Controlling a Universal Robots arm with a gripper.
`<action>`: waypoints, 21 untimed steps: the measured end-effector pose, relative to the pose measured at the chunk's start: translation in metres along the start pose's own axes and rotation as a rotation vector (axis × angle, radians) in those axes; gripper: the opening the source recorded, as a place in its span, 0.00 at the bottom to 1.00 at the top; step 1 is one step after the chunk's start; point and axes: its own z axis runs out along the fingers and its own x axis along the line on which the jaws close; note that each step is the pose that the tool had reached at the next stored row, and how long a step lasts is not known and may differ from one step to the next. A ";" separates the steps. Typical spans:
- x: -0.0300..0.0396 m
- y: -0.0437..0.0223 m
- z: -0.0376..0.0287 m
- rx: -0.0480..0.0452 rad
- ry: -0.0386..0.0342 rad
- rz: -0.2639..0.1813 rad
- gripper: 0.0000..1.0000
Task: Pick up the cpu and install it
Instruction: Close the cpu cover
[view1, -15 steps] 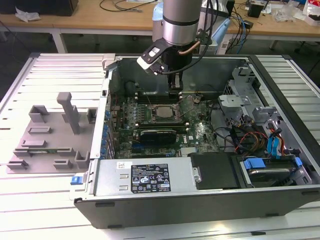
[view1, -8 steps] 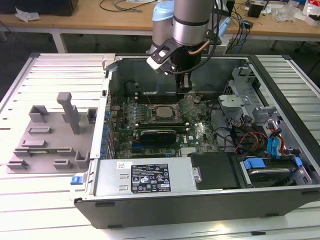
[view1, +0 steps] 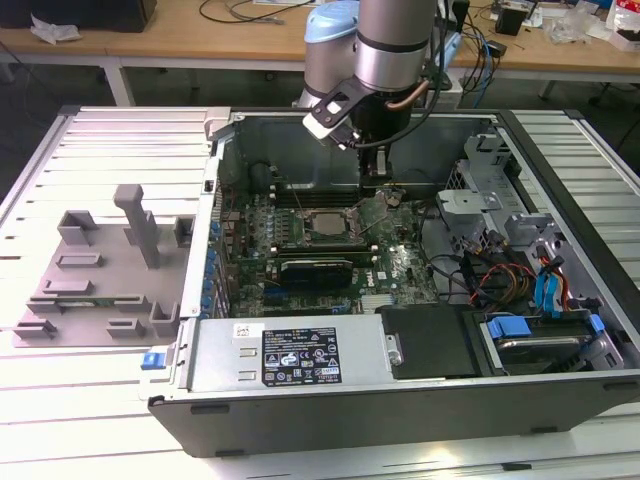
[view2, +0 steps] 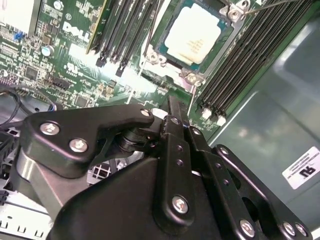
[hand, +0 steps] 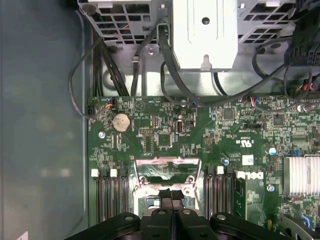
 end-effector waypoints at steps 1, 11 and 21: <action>0.0000 0.0011 0.0000 0.0000 0.0000 0.000 0.11; 0.0005 0.0411 0.0008 0.0000 -0.0001 0.000 0.11; 0.0005 0.0469 0.0098 0.0023 -0.0002 0.000 0.11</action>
